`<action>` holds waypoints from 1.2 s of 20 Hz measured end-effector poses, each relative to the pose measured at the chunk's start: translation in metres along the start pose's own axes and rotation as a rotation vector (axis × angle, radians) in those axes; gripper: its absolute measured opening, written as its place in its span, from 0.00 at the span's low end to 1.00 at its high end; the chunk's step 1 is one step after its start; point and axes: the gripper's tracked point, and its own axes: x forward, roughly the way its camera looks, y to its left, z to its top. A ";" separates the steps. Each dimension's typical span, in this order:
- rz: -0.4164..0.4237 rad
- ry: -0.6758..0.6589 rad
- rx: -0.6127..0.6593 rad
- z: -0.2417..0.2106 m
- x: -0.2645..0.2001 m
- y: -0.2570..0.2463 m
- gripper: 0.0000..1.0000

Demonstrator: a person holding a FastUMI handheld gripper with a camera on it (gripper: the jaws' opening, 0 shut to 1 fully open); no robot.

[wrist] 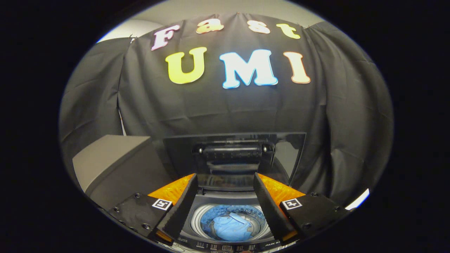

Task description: Put the clothes into the washing machine and then close the washing machine lid.

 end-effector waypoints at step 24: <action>-0.041 -0.127 -0.040 0.107 0.125 0.017 0.97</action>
